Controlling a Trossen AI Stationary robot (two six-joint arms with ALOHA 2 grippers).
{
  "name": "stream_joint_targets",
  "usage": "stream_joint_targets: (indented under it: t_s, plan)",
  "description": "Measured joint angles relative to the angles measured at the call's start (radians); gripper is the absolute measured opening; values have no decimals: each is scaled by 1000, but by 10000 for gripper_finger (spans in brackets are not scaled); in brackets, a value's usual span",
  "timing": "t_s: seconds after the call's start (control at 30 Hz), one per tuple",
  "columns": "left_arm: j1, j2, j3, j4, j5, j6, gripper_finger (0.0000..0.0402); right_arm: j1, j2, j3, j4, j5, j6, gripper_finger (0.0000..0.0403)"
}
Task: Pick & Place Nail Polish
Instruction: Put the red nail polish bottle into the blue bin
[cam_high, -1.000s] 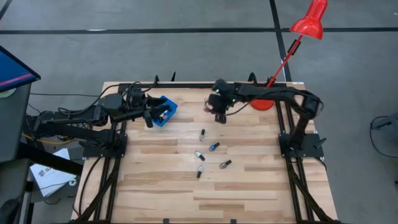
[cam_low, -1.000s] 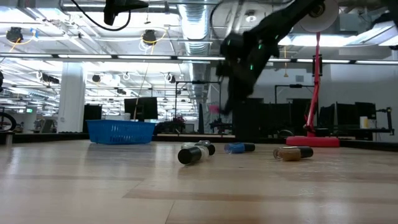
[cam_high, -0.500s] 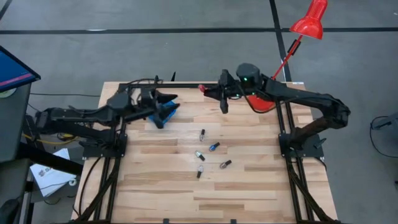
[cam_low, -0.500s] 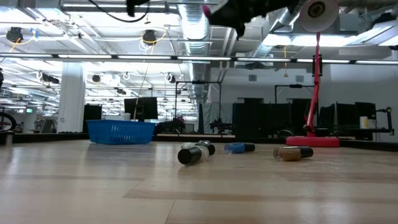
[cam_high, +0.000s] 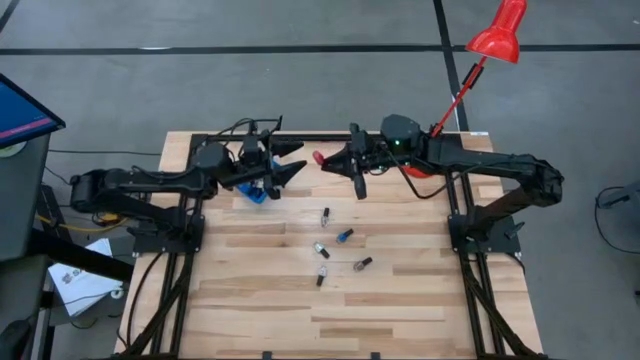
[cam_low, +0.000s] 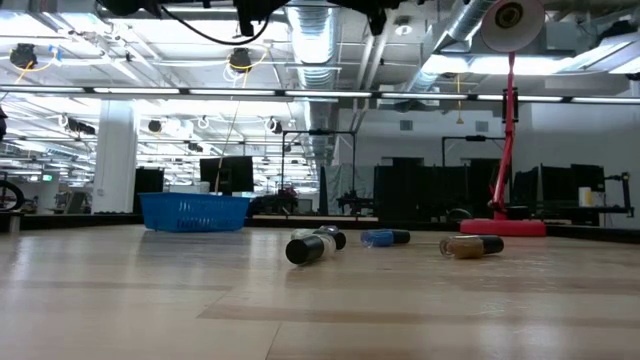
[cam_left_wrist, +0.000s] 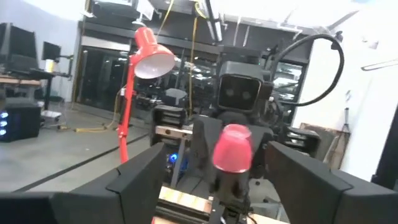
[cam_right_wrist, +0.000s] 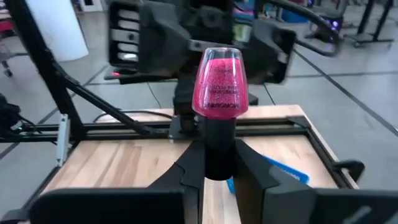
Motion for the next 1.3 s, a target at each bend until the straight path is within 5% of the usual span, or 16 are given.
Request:
stream_joint_targets:
  t_s: [0.93,1.3]
  plan:
    - [6,161,76,121,93,-9,278,44,0,0,35,0,7,43]
    - [6,160,77,121,161,-9,200,44,0,0,35,0,10,45]
